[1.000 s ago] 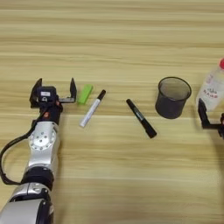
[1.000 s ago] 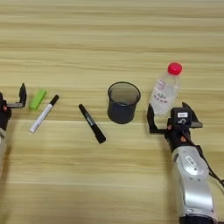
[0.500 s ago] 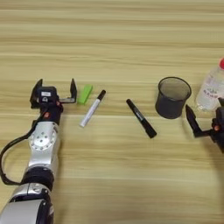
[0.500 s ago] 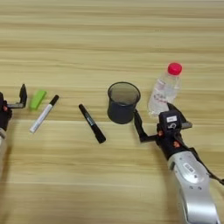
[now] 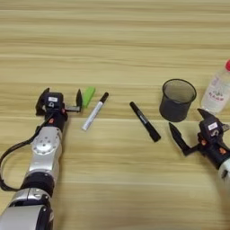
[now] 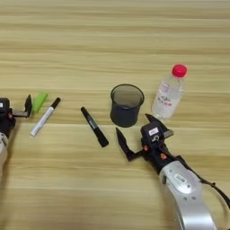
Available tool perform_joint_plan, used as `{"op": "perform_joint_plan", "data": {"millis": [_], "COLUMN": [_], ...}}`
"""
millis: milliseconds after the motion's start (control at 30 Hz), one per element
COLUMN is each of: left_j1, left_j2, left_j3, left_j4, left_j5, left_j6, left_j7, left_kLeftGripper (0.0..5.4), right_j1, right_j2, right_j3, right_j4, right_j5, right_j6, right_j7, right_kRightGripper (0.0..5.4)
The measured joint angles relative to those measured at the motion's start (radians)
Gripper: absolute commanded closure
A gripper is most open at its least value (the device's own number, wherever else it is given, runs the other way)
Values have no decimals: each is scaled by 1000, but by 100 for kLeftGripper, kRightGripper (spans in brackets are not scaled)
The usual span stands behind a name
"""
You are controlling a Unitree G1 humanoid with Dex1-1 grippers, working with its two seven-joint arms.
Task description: Move the objects on the table
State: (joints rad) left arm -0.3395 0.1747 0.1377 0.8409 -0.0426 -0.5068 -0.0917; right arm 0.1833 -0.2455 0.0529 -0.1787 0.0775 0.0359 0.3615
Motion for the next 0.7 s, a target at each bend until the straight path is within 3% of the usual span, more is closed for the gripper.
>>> {"op": "perform_joint_plan", "data": {"millis": [700], "left_j1": [0], "left_j2": [0], "left_j3": [-1], "left_j4": [0], "left_j5": [-2], "left_j6": [1], "left_j7": [0], "left_kLeftGripper": [0], "right_j1": [-199], "right_j2": [4], "right_j3": [-20], "right_j4": [224], "right_j5": [1], "right_j6": [-28], "right_j7": [16], "right_kRightGripper": [2]}}
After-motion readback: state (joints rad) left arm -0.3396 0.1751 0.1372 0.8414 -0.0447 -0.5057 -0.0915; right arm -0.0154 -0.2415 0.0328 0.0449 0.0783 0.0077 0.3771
